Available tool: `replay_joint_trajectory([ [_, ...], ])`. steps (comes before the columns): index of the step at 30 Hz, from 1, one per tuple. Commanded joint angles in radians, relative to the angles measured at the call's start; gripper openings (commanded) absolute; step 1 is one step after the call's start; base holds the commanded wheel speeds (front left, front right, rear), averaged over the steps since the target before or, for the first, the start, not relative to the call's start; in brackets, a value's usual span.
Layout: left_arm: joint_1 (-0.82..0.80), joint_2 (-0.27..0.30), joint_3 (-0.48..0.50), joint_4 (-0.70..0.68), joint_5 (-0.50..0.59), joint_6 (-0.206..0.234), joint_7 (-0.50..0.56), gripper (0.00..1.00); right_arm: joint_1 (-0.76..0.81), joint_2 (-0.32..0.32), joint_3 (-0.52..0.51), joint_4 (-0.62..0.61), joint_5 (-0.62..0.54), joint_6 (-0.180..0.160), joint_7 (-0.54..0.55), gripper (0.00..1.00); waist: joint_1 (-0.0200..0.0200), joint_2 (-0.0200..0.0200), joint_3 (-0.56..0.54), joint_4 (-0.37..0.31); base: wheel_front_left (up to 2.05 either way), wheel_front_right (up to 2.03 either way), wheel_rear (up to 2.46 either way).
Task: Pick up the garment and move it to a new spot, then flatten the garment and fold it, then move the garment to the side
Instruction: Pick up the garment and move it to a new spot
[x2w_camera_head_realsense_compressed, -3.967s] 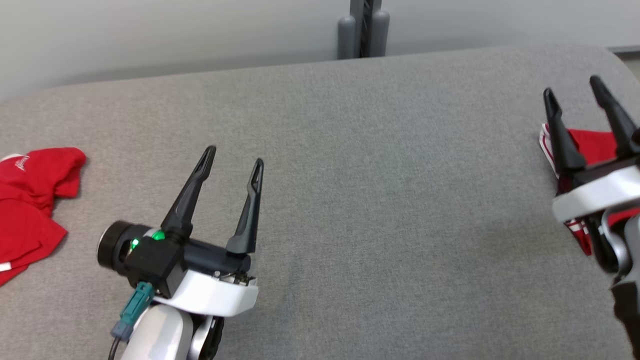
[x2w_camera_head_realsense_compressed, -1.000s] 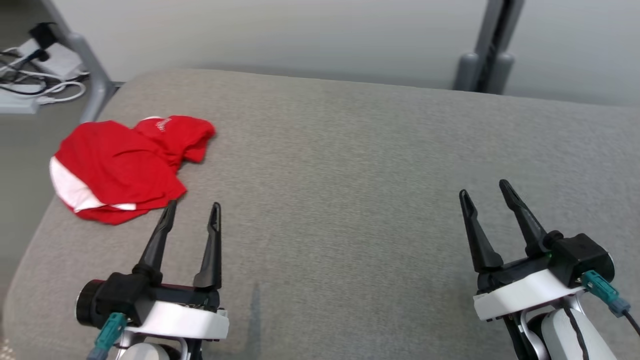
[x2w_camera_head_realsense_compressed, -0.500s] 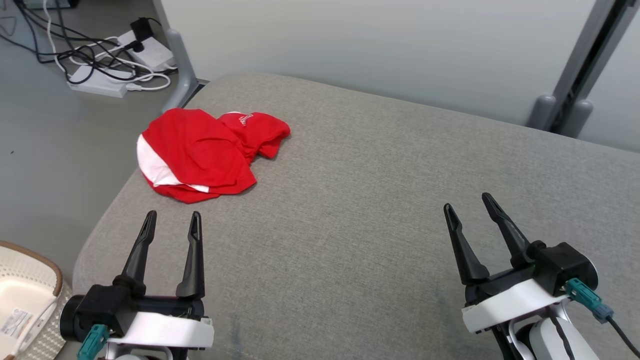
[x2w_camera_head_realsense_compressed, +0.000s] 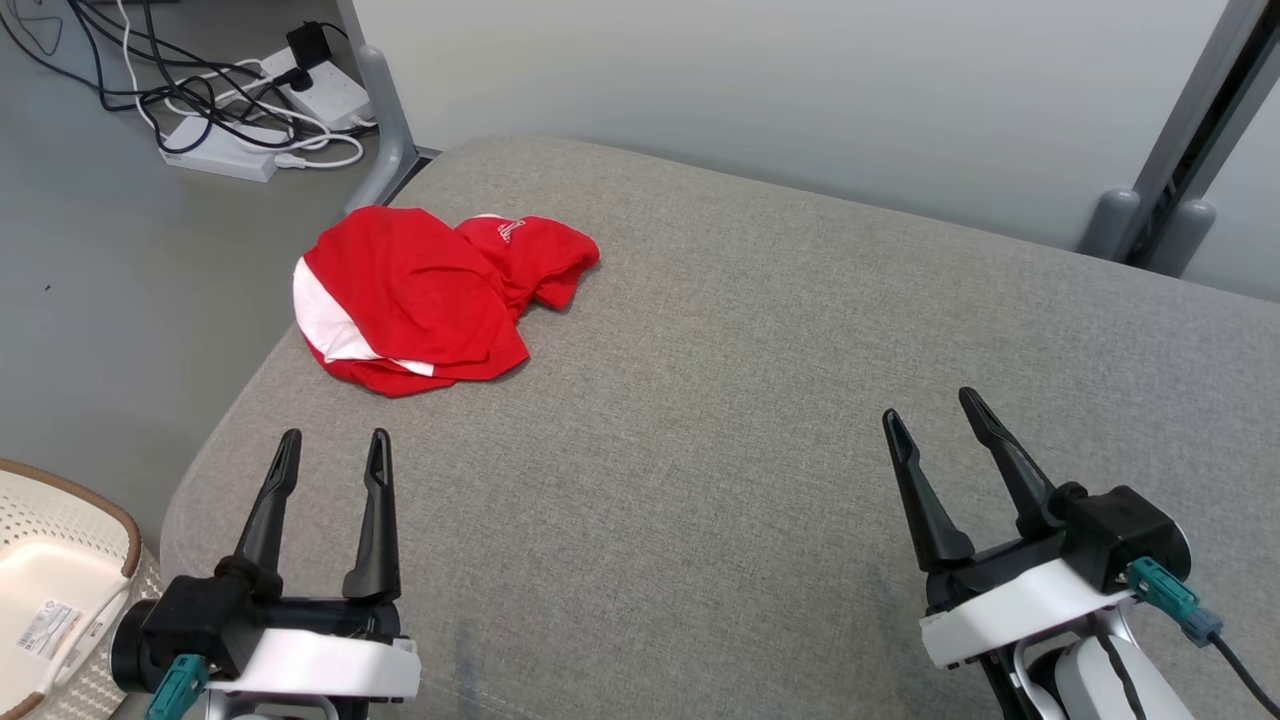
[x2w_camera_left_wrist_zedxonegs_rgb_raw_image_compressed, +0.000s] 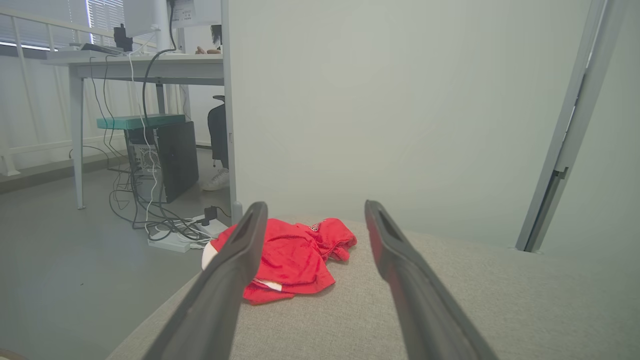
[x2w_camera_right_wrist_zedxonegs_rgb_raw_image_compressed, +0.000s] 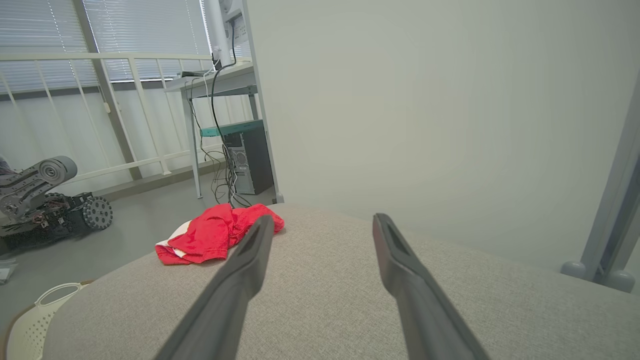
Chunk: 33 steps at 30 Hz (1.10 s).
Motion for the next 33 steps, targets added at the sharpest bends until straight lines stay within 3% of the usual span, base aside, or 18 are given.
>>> replay_joint_trajectory([
  [1, -0.008, 0.003, 0.007, -0.004, -0.001, 0.008, -0.001, 1.00, -0.005, -0.004, 0.000, 0.001, 0.001, -0.001, 0.000, 1.00, 0.0000, 0.0000, 0.002, -0.003, 0.00, 0.00, 0.00],
  [11, -0.047, 0.003, 0.031, 0.054, -0.012, 0.027, -0.001, 1.00, -0.033, -0.027, 0.011, -0.007, -0.010, -0.001, 0.000, 1.00, 0.0000, 0.0000, 0.064, -0.025, 0.00, 0.00, 0.00],
  [15, -0.096, 0.006, 0.057, 0.171, -0.007, 0.045, -0.001, 1.00, -0.062, -0.044, 0.027, -0.014, -0.019, -0.001, 0.000, 1.00, 0.0000, 0.0000, 0.118, -0.050, 0.00, 0.00, 0.00],
  [21, -0.210, 0.049, 0.089, 0.308, -0.024, 0.029, 0.008, 1.00, -0.116, -0.072, 0.049, -0.039, -0.030, -0.001, 0.000, 1.00, 0.0000, 0.0000, 0.213, -0.101, 0.00, 0.00, 0.00],
  [33, -0.522, 0.171, 0.129, 0.589, -0.067, 0.016, 0.175, 1.00, -0.186, -0.122, 0.064, -0.117, -0.053, -0.001, 0.032, 1.00, 0.0000, 0.0000, 0.374, -0.217, 0.00, 0.00, 0.00],
])
